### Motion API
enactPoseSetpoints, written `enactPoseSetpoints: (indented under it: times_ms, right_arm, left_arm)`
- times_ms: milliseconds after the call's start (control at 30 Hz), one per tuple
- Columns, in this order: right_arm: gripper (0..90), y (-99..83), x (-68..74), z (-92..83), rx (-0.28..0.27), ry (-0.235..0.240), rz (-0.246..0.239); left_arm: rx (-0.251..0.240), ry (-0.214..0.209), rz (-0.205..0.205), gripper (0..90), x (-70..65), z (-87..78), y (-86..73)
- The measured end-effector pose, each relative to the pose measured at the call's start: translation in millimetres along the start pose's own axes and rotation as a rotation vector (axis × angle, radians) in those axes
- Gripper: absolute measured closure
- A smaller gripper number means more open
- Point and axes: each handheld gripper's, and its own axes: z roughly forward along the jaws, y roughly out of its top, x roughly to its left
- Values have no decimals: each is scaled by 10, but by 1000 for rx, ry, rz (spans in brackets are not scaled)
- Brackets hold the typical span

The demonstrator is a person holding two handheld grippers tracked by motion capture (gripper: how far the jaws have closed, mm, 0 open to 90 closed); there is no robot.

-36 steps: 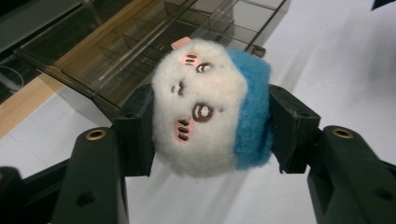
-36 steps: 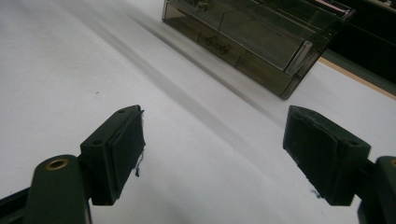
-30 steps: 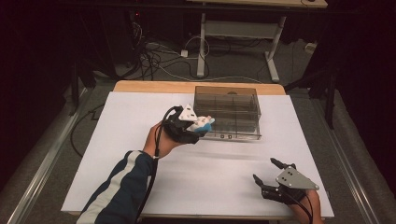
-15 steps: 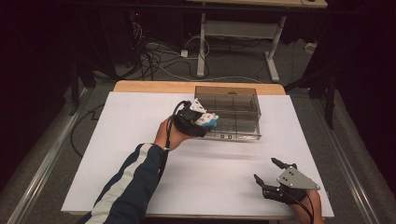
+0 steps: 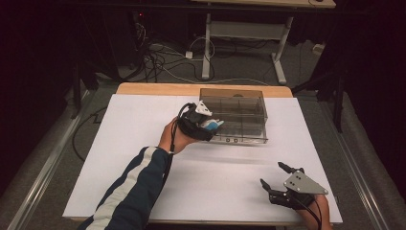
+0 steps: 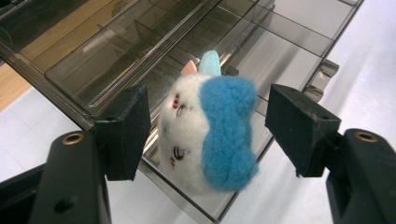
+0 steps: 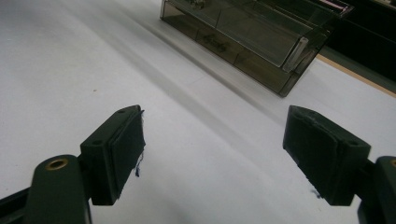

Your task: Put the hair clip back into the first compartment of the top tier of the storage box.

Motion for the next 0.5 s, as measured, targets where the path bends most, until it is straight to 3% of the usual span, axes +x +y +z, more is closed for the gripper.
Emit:
enactPoseSetpoints:
  times_ms: [100, 200, 233, 333, 500]
  right_arm:
    - [212, -1, -4, -2, 1, -1, 0]
    - [212, -1, -3, -4, -1, -1, 0]
    - [212, -1, -3, -4, -1, -1, 0]
    - [212, 1, 0, -1, 1, -1, -1]
    - [212, 2, 9, 4, 2, 1, 0]
  left_arm:
    - [-39, -12, -2, 316, 8, -81, -1]
    - [-79, -37, 5, 443, 5, -179, -5]
    - [-87, -39, 11, 443, 1, -207, -6]
    - [-106, -16, 24, 636, -6, -259, -3]
    - [-78, 12, 55, 707, 13, -195, 6]
